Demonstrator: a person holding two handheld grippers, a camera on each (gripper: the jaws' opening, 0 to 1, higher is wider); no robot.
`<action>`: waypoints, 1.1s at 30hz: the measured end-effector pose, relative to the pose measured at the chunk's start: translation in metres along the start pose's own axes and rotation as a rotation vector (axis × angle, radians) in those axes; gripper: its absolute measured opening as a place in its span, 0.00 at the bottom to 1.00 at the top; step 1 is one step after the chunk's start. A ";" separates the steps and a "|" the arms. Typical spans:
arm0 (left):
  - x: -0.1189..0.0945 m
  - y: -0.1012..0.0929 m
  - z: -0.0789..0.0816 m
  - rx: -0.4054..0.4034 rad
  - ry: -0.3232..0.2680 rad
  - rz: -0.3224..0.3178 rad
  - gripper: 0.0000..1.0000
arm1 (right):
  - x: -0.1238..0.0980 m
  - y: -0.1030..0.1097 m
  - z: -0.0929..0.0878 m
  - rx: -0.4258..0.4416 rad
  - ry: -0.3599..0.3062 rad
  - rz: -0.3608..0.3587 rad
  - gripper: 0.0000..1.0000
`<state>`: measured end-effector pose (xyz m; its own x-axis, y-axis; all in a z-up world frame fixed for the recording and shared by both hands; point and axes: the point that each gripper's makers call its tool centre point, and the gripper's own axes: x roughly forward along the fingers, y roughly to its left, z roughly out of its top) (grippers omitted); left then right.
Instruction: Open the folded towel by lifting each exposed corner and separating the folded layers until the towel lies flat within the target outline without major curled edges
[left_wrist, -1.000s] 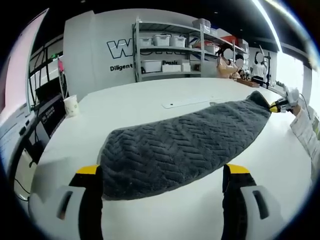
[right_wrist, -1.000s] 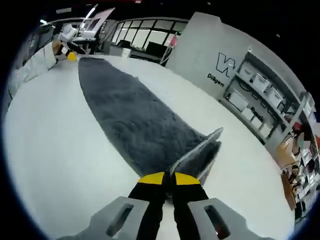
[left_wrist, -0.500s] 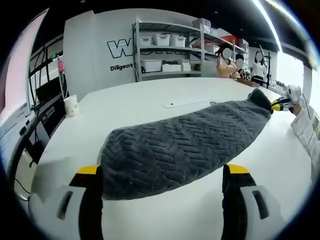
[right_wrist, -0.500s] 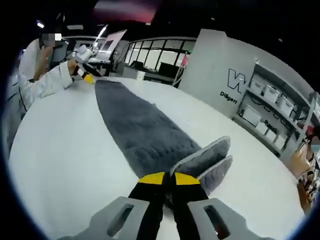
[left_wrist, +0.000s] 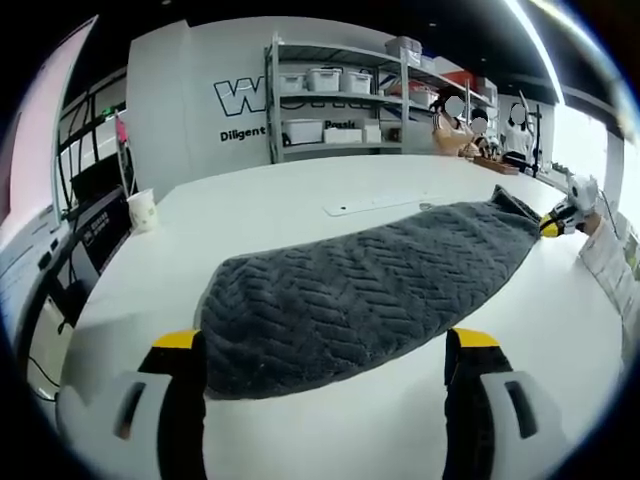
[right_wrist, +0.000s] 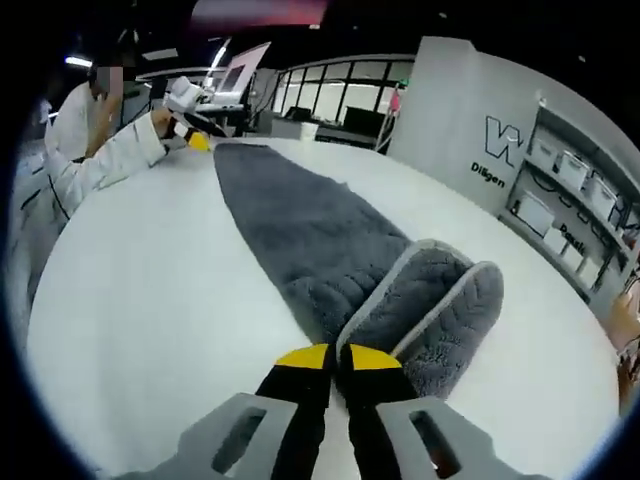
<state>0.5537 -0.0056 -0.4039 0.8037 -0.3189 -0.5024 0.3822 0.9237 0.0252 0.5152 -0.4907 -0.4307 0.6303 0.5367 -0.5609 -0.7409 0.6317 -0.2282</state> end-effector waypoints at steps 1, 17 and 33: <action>0.000 0.000 0.000 0.000 0.000 0.000 0.98 | 0.000 0.000 0.000 0.001 0.000 0.001 0.02; 0.001 0.001 -0.001 0.001 0.007 -0.004 0.99 | -0.010 -0.014 0.004 0.033 -0.011 -0.067 0.31; 0.001 0.000 0.000 -0.001 0.006 -0.007 0.99 | -0.020 -0.045 0.004 0.177 -0.048 -0.201 0.74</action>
<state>0.5547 -0.0060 -0.4049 0.7983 -0.3239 -0.5078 0.3874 0.9217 0.0211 0.5366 -0.5277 -0.4061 0.7741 0.4140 -0.4789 -0.5503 0.8141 -0.1857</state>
